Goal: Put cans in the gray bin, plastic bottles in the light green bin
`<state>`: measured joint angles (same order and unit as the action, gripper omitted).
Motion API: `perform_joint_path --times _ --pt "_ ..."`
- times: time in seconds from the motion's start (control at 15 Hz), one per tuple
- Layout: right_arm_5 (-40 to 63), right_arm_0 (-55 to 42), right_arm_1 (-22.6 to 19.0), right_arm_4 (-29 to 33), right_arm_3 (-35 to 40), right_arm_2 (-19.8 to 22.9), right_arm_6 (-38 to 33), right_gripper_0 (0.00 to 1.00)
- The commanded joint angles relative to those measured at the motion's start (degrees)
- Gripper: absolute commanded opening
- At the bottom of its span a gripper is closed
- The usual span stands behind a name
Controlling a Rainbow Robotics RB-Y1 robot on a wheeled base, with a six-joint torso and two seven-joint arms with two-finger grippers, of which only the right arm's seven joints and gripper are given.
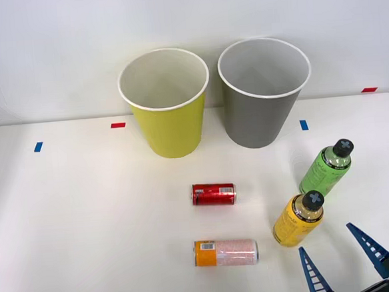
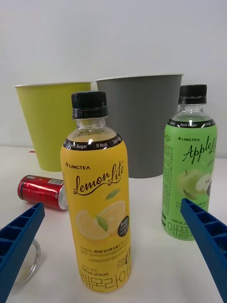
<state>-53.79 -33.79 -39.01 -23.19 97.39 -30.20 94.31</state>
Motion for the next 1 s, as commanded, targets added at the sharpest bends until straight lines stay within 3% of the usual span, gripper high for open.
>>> perform_joint_path --times 0.07,1.0 --pt "0.0 0.3 -0.1 -0.5 0.0 -0.4 0.1 1.00" --pt "4.4 8.8 2.1 -4.4 0.0 -3.9 1.4 1.00"
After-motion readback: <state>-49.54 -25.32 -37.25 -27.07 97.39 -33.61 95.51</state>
